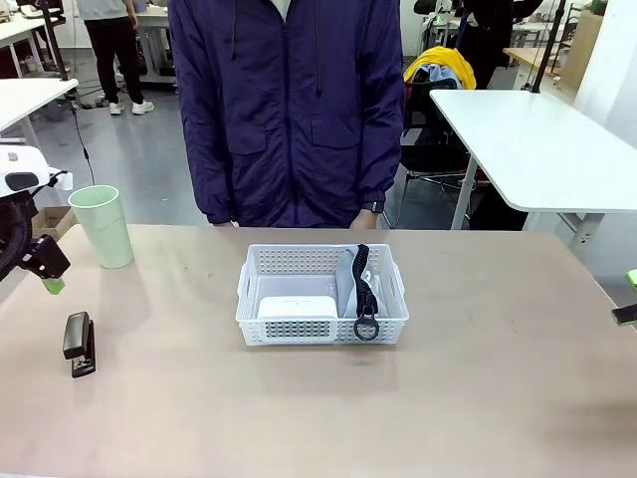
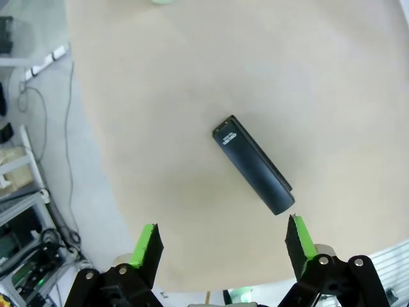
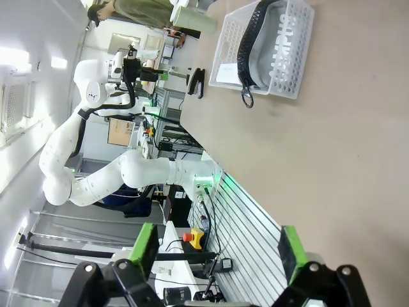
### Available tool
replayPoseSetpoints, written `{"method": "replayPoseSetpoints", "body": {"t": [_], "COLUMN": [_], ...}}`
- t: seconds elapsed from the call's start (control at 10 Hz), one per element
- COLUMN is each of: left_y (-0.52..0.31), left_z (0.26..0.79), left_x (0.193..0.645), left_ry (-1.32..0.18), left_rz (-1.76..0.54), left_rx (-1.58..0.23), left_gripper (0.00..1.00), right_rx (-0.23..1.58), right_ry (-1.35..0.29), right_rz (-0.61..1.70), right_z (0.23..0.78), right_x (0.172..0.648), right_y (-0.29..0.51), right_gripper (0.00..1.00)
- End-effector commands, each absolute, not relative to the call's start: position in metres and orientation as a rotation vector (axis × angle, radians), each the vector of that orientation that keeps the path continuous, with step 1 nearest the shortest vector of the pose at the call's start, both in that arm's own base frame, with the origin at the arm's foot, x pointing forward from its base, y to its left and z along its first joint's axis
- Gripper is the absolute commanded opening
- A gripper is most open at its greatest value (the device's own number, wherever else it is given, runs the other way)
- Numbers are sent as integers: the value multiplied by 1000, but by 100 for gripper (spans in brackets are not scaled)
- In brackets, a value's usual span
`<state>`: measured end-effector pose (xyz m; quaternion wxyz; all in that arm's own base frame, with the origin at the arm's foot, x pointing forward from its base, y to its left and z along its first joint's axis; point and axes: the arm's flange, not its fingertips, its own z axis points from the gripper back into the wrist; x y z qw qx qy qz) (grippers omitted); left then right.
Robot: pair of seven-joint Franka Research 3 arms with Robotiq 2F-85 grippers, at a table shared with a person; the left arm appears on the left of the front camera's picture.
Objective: Efficiently arrange items inside the basket to fit them all.
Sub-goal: Pick up the Stapler and place it inside the Organizing basket.
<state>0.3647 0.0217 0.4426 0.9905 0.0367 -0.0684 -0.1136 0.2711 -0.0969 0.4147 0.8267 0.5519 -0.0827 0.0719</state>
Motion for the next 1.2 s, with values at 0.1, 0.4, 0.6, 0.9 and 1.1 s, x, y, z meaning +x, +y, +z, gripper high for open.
{"method": "replayPoseSetpoints", "body": {"t": [0.1,0.4,0.6,0.9,1.1], "left_y": [16,9,2,4,5], "left_z": [432,398,378,365,362], "left_x": [367,358,357,362,364], "left_ry": [-111,-111,-78,-33,-23], "left_rz": [-116,-45,-69,-54,-34], "left_rx": [-10,22,16,-8,-4], "left_gripper": [100,100,100,100,100], "right_rx": [1168,1168,1168,1168,1168], "right_ry": [-175,-175,-175,-175,-175], "right_rz": [170,170,170,170,170], "right_z": [415,415,415,415,415], "right_x": [268,268,268,268,268], "right_y": [-99,-99,-99,-99,-99], "right_gripper": [100,100,100,100,100]}}
